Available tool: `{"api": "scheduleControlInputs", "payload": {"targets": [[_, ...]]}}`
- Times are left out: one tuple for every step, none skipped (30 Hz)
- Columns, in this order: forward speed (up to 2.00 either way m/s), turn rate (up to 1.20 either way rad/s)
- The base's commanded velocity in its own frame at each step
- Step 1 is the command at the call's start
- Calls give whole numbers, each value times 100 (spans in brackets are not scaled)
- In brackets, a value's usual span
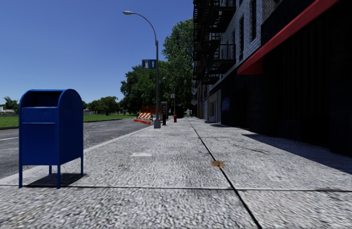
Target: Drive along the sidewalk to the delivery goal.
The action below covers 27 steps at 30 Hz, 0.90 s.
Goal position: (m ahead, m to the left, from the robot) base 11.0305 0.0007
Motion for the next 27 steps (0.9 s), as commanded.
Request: {"api": "scheduleControlInputs", "payload": {"targets": [[200, -120], [200, -116], [200, 0], [200, 0], [200, 0], [200, 0], [200, 0], [200, 0], [200, 0], [200, 0], [200, 0], [200, 0], [200, 0], [200, 0], [200, 0], [200, 0], [200, 0], [200, 0], [200, 0], [200, 0], [200, 0], [200, 0], [200, 0], [200, 0], [200, 0], [200, 0], [200, 0]]}}
